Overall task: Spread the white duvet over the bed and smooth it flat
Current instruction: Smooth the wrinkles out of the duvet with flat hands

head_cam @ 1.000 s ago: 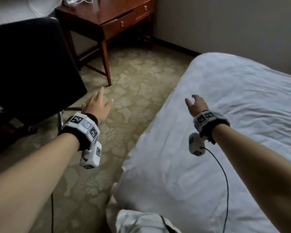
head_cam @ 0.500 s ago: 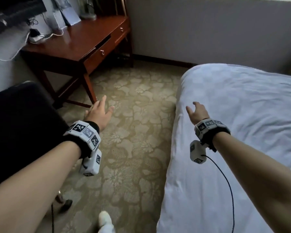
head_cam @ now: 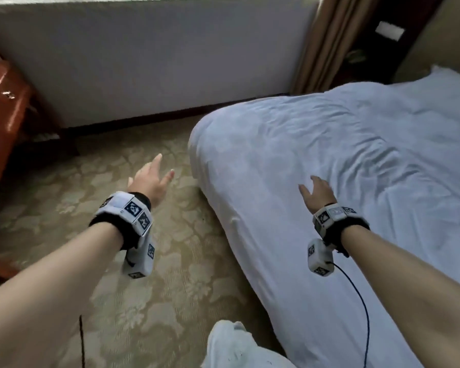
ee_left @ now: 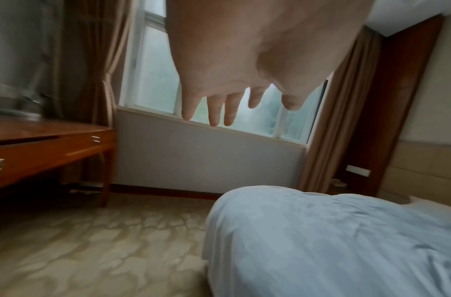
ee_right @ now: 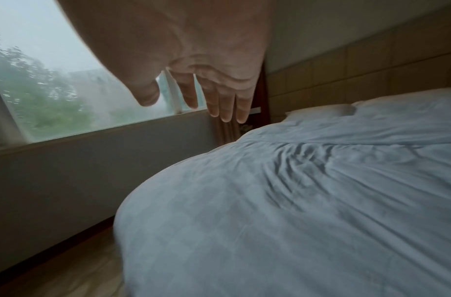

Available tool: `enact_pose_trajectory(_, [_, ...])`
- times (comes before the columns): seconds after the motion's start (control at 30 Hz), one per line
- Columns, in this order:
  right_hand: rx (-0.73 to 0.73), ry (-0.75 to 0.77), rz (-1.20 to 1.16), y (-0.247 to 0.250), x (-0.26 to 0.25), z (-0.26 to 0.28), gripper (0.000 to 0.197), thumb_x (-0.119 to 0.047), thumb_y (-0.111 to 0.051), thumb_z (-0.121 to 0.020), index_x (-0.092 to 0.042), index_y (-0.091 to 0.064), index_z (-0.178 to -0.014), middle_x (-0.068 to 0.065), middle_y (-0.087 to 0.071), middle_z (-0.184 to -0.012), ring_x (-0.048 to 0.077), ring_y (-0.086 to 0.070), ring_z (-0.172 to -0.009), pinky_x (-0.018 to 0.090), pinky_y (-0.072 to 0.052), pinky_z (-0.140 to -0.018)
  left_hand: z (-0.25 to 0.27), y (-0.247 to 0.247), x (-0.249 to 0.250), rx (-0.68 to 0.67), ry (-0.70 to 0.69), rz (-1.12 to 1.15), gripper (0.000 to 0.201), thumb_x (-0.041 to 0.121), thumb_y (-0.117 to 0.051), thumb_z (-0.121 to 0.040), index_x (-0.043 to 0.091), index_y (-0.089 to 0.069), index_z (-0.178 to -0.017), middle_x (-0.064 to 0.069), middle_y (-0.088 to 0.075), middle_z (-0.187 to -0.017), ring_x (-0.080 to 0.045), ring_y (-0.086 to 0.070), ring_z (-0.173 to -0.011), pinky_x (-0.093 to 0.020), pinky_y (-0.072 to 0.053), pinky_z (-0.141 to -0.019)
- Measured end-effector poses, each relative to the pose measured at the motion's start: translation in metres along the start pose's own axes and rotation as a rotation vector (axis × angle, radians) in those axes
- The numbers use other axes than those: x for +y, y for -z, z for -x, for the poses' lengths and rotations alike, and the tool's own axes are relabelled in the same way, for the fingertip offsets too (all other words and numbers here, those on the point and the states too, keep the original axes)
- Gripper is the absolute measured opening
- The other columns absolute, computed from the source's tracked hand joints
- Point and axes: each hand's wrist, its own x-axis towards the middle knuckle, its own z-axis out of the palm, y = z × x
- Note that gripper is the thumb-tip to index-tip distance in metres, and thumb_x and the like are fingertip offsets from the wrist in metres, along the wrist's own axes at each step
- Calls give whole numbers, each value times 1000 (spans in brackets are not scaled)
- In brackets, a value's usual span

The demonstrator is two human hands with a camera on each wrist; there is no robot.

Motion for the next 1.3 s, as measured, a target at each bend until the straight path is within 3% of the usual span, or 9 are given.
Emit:
enact_pose_trajectory(0.17, [105, -242, -23, 6, 4, -68, 57, -36, -41, -98, -7, -27, -145, 16, -26, -151, 35, -28, -138, 45, -29, -111, -134, -18, 46, -58, -226, 65, 56, 40, -39, -97, 23, -22, -148, -6, -36, -150, -24, -32, -140, -53, -22, -115])
enact_pose_trajectory(0.3, [162, -379, -66, 8, -17, -146, 57, -35, -42, -98, -4, -29, -144, 20, -28, -150, 37, -30, -137, 44, -28, -111, -247, -25, 62, -125, -287, 27, 60, 41, -40, -96, 19, -21, -149, -6, -33, -152, -24, -32, -140, -51, -23, -115])
enact_pose_trajectory(0.43, [145, -364, -68, 4, -83, -237, 56, -35, -40, -98, -6, -29, -145, 18, -28, -150, 36, -30, -136, 45, -29, -110, -357, 5, 70, -79, -307, 32, 61, 41, -40, -96, 18, -20, -149, -6, -32, -152, -24, -31, -141, -52, -22, -115])
enact_pose_trajectory(0.67, [124, -165, -69, -20, -219, -395, 57, -37, -40, -98, -10, -27, -146, 12, -24, -153, 32, -27, -139, 45, -27, -113, -535, 37, 42, -26, -243, 45, 60, 43, -38, -96, 19, -22, -148, -7, -34, -151, -25, -33, -139, -50, -25, -114])
enact_pose_trajectory(0.87, [179, -260, -75, -53, -288, -528, 56, -36, -41, -98, -9, -28, -145, 13, -25, -153, 33, -28, -139, 44, -27, -113, -716, 40, 41, -90, -251, 23, 57, 44, -32, -98, 19, -23, -148, -9, -34, -150, -30, -33, -138, -49, -24, -114])
enact_pose_trajectory(1.0, [240, -372, -148, -59, -338, -614, 55, -35, -41, -98, -9, -29, -145, 13, -26, -152, 33, -28, -138, 44, -27, -113, -840, 47, 78, -140, -375, -17, 56, 45, -30, -98, 21, -22, -148, -7, -33, -151, -27, -34, -138, -48, -25, -114])
enact_pose_trajectory(1.1, [251, -385, -209, -61, -363, -660, 56, -37, -40, -98, -11, -27, -146, 11, -25, -153, 30, -27, -140, 42, -24, -115, -898, 39, 111, -210, -459, -34, 56, 45, -29, -98, 22, -21, -149, -8, -31, -152, -26, -32, -140, -47, -24, -115])
enact_pose_trajectory(1.3, [344, -515, -205, -45, -358, -788, 55, -37, -38, -98, -11, -28, -145, 11, -26, -152, 32, -30, -137, 44, -26, -114, -1030, 8, 203, -289, -676, -11, 55, 44, -30, -99, 24, -20, -149, -6, -31, -152, -25, -31, -140, -49, -22, -116])
